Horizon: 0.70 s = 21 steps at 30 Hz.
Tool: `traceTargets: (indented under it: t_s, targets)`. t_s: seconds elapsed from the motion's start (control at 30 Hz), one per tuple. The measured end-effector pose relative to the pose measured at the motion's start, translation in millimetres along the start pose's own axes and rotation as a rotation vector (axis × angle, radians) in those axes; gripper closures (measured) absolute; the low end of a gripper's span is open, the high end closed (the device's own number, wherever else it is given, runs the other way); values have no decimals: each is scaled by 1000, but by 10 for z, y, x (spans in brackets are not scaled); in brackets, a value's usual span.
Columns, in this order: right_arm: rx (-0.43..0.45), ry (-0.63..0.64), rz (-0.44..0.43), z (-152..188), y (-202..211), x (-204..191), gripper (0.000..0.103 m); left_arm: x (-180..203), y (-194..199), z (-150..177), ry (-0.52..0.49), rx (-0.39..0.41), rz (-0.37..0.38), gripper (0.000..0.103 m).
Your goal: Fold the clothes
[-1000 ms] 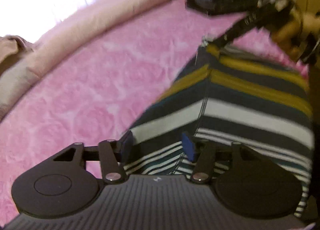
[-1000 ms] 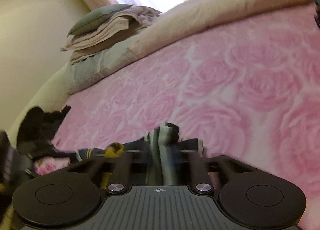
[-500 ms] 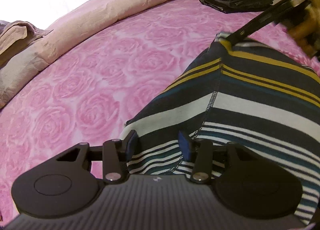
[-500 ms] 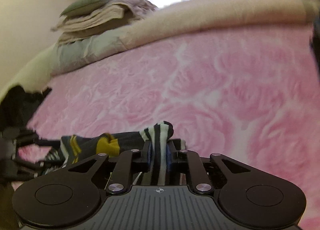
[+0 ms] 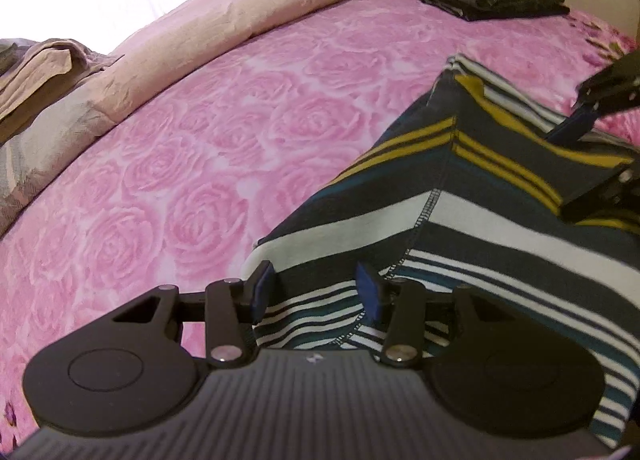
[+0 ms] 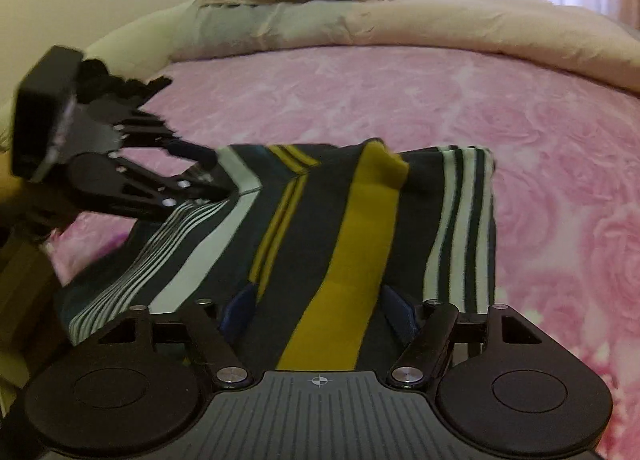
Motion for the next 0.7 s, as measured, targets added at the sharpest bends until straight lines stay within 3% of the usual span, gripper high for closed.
traceTargets:
  t_s: [0.1, 0.23, 0.37, 0.57, 0.63, 0.7]
  targets:
    - [-16, -9, 22, 30, -34, -7, 33, 26, 256, 13, 9, 43, -22, 62]
    - [-32, -21, 50, 58, -74, -27, 33, 175, 672, 54, 37, 98, 8, 62]
    - [31, -13, 73, 87, 114, -100, 33, 495, 952, 184, 12, 114, 50, 62]
    - [125, 0, 107, 131, 399, -210, 33, 813, 711, 566, -27, 3, 53, 66]
    - [156, 4, 118, 146, 494, -246, 33, 783, 615, 633, 15, 10, 62, 65]
    - [124, 1, 127, 340, 392, -213, 33, 727, 589, 647, 63, 11, 82, 64]
Point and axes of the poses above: each gripper's, at about its wrist camera, not at the fingertips, and y roughly against the way its jaws point, x to its right, z to its underside, the point moved 6 cm from there along -y, roughly the way its jaws point, and after that the axes turned 1 degree about -z, right-handed, at the moved point
